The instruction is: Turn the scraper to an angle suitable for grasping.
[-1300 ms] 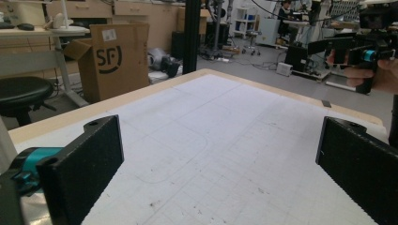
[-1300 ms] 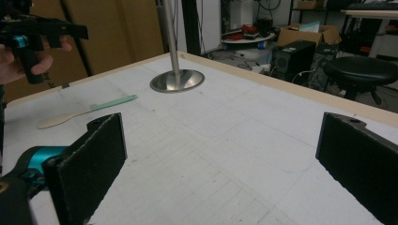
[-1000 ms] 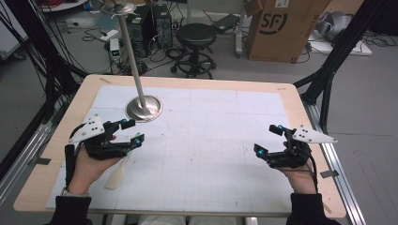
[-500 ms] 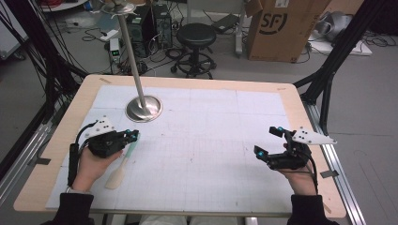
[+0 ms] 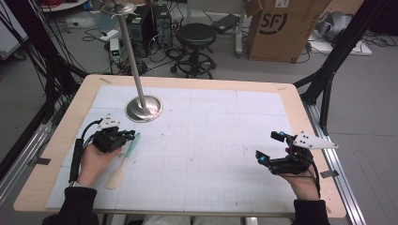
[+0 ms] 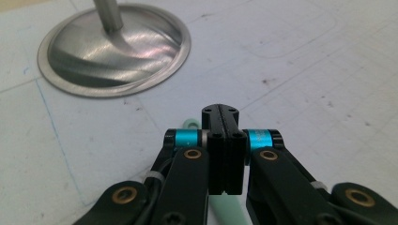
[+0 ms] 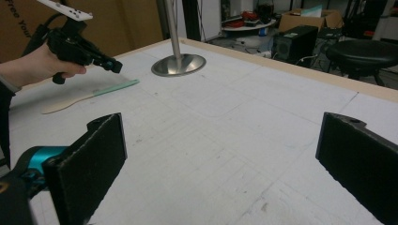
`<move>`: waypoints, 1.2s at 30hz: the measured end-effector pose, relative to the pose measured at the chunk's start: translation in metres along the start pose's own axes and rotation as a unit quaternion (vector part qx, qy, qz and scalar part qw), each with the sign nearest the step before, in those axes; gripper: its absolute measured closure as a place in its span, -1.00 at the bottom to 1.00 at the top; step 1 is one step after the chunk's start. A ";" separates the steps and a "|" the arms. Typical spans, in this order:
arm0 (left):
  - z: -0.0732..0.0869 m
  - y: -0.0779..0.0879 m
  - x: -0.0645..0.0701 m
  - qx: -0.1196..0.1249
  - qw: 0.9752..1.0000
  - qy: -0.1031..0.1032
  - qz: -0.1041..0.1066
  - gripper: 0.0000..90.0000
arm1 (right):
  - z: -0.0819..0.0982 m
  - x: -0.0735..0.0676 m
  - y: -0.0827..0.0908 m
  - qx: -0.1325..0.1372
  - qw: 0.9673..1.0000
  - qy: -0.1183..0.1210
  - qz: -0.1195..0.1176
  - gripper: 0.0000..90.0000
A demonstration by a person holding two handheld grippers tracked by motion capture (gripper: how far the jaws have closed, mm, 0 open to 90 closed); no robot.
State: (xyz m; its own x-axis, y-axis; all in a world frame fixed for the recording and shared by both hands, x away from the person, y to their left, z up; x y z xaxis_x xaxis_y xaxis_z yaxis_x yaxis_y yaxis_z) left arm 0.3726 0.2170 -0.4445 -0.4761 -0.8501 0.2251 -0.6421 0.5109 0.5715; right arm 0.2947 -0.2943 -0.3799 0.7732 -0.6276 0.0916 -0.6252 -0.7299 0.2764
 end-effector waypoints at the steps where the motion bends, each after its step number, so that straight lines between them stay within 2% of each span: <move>1: 0.003 -0.004 -0.006 -0.001 1.000 0.006 -0.003 1.00 | 0.001 0.000 0.001 -0.001 1.000 0.000 0.001 -0.98; 3: 0.009 -0.008 -0.015 -0.013 1.000 0.020 -0.011 1.00 | 0.002 -0.001 0.004 -0.003 1.000 -0.002 0.003 -0.98; 5: 0.011 -0.010 -0.019 -0.012 0.999 0.027 -0.014 1.00 | 0.003 0.000 0.006 -0.002 1.000 -0.002 0.006 -0.98; 8: 0.009 -0.010 -0.020 -0.003 1.000 0.025 -0.010 1.00 | 0.004 0.001 0.010 -0.002 1.000 -0.005 0.011 -0.98; 11: 0.011 -0.014 -0.020 -0.016 0.999 0.027 -0.013 1.00 | 0.006 0.001 0.012 -0.005 1.000 -0.006 0.012 -0.98; 13: 0.014 -0.019 -0.019 -0.034 0.999 0.026 -0.015 1.00 | 0.007 0.001 0.013 -0.006 1.000 -0.005 0.014 -0.98; 14: 0.015 -0.020 -0.019 -0.038 0.999 0.021 -0.018 1.00 | 0.007 0.000 0.013 -0.006 1.000 -0.004 0.015 -0.98; 16: 0.014 -0.020 -0.018 -0.038 0.999 0.030 -0.020 1.00 | 0.007 -0.001 0.013 -0.008 1.000 -0.005 0.013 -0.98; 18: 0.015 -0.020 -0.016 -0.039 0.999 0.029 -0.017 1.00 | 0.007 -0.001 0.013 -0.008 1.000 -0.003 0.013 -0.98; 20: 0.015 -0.020 -0.015 -0.043 0.999 0.023 -0.016 1.00 | 0.007 -0.001 0.012 -0.009 1.000 -0.002 0.013 -0.98; 22: 0.016 -0.022 -0.005 -0.051 0.999 0.009 0.006 1.00 | 0.007 -0.001 0.011 -0.011 1.000 -0.001 0.012 -0.98; 23: 0.016 -0.022 -0.005 -0.051 0.999 0.009 0.006 1.00 | 0.007 -0.001 0.011 -0.011 1.000 -0.001 0.012 -0.98; 24: 0.018 -0.022 0.003 -0.059 0.998 -0.011 0.015 1.00 | 0.007 -0.001 0.011 -0.012 1.000 -0.002 0.012 -0.98; 25: 0.018 -0.022 0.007 -0.063 0.998 -0.021 0.023 1.00 | 0.007 -0.001 0.011 -0.012 1.000 -0.001 0.013 -0.98; 26: 0.018 -0.022 0.007 -0.063 0.998 -0.021 0.023 1.00 | 0.007 0.000 0.012 -0.011 1.000 -0.002 0.014 -0.98; 27: 0.020 -0.023 0.016 -0.069 0.996 -0.043 0.044 1.00 | 0.007 0.000 0.012 -0.011 1.000 -0.002 0.014 -0.98; 28: 0.021 -0.024 0.020 -0.071 0.995 -0.053 0.052 1.00 | 0.007 0.000 0.012 -0.010 1.000 -0.004 0.014 -0.98; 29: 0.021 -0.024 0.020 -0.071 0.995 -0.053 0.052 1.00 | 0.007 0.001 0.011 -0.011 1.000 -0.004 0.014 -0.98; 30: 0.022 -0.024 0.028 -0.076 0.992 -0.069 0.071 1.00 | 0.007 0.001 0.010 -0.012 1.000 -0.004 0.014 -0.98; 33: 0.025 -0.024 0.037 -0.081 0.989 -0.089 0.090 1.00 | 0.008 0.000 0.008 -0.015 1.000 -0.002 0.009 -0.98; 34: 0.026 -0.024 0.041 -0.083 0.987 -0.098 0.101 1.00 | 0.008 0.000 0.008 -0.016 1.000 0.000 0.008 -0.98; 35: 0.026 -0.024 0.041 -0.083 0.987 -0.098 0.101 1.00 | 0.007 0.000 0.007 -0.015 1.000 0.000 0.008 -0.98; 36: 0.028 -0.024 0.048 -0.085 0.983 -0.113 0.117 1.00 | 0.007 0.000 0.007 -0.015 1.000 0.000 0.008 -0.98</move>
State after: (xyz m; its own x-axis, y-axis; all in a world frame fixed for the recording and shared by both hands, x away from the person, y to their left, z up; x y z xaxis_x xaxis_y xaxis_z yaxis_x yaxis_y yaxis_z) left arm 0.3486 0.1678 -0.4700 -0.7317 -0.6528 0.1962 -0.3990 0.6435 0.6533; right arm 0.2894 -0.3013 -0.3849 0.7635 -0.6385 0.0969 -0.6337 -0.7119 0.3028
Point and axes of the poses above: each handheld gripper's, and its own axes: y roughly backward along the jaws, z roughly out of its underside, x roughly to its right, the point moved 4 cm from there along -y, roughly forward along the jaws, and after that the axes turned 12 degrees about y, right-handed, at the moved point
